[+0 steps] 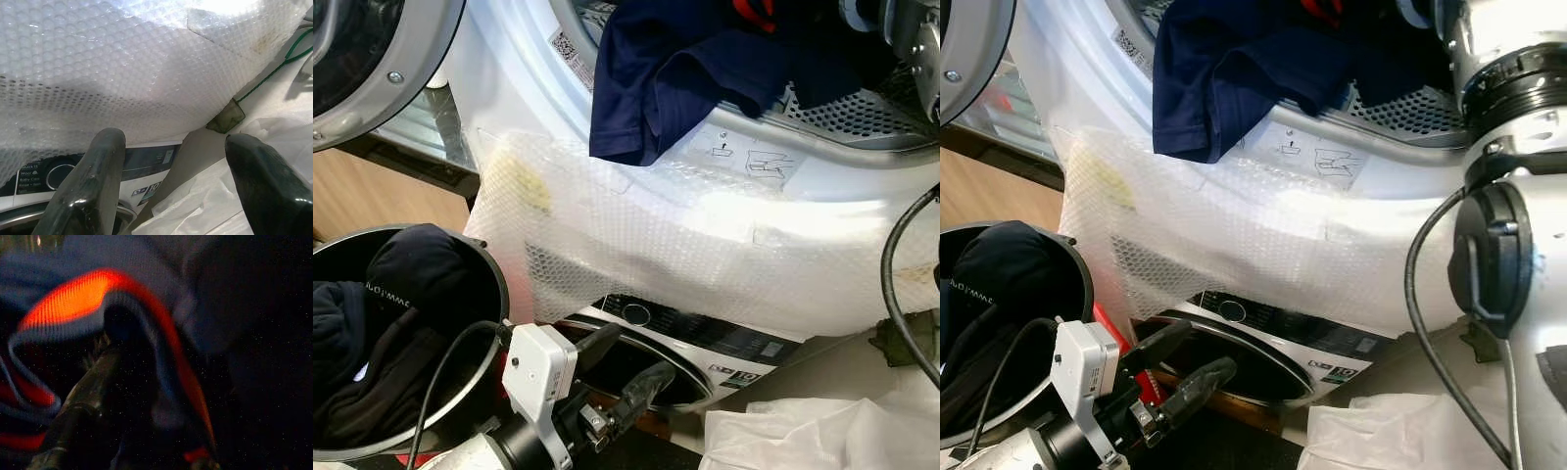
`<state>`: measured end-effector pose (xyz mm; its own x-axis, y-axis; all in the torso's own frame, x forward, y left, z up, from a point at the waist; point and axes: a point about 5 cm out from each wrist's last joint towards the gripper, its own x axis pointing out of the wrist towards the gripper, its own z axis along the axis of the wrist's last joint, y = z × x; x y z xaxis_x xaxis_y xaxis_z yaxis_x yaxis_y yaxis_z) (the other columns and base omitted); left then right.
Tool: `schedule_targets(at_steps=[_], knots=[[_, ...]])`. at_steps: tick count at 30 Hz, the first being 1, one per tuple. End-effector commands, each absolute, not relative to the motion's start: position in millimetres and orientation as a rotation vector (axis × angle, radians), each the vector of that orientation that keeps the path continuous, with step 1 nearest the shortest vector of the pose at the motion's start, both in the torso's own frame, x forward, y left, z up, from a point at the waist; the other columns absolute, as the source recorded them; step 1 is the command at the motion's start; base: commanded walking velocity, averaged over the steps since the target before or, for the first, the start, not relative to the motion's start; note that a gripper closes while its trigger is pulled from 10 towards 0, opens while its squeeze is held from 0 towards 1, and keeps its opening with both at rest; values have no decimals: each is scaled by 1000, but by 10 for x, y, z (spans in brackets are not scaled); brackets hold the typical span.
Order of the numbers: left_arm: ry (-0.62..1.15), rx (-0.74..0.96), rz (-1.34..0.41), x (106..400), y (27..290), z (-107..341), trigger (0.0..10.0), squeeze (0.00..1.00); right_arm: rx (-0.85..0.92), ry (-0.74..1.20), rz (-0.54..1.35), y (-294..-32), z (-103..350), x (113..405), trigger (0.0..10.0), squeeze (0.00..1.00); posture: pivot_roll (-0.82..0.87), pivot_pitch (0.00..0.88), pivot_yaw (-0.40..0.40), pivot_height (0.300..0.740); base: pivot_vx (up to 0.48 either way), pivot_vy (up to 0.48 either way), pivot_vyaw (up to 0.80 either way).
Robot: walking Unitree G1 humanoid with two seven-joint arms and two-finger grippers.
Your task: Clothes washing
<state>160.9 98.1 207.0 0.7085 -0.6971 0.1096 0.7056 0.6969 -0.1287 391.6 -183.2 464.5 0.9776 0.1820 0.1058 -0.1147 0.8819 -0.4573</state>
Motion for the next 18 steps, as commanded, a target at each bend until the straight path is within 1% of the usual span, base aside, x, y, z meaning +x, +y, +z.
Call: schedule_targets(at_steps=[1,3,4,6,8,9,10,14,18], knots=[[-53,-179,-805,1593,966,2067,10000,0,-468,-153,149,-1930,4716,3860,10000,1000,59,137,-210,740,0,0,0],[-51,-180,-807,1597,967,2063,10000,0,-475,-132,175,-1941,4708,3851,10000,1000,57,138,-209,740,0,0,0],[-54,-178,-807,1603,970,2068,10000,0,-516,-111,207,-2000,4709,3821,10000,1000,57,138,-207,740,0,0,0],[-56,-176,-807,1606,972,2070,10000,0,-510,-119,233,-2011,4721,3805,10000,1000,55,140,-206,740,0,0,0],[-56,-176,-807,1613,976,2069,10000,0,-457,-125,293,-2022,4749,3769,10000,1000,53,141,-204,740,0,0,0],[-56,-176,-808,1616,978,2069,10000,0,-403,-145,378,-2026,4806,3709,10000,780,52,141,-203,740,0,0,0],[-57,-176,-808,1620,979,2071,10000,0,-389,-152,402,-2031,4824,3689,10000,0,48,143,-199,740,0,0,0],[-57,-177,-811,1626,977,2072,10000,0,-358,-183,482,-2097,4856,3618,10000,0,45,145,-196,740,0,0,0],[-55,-177,-812,1637,983,2069,10000,0,-362,-180,563,-2176,4820,3565,10000,0,45,144,-192,740,0,0,0]])
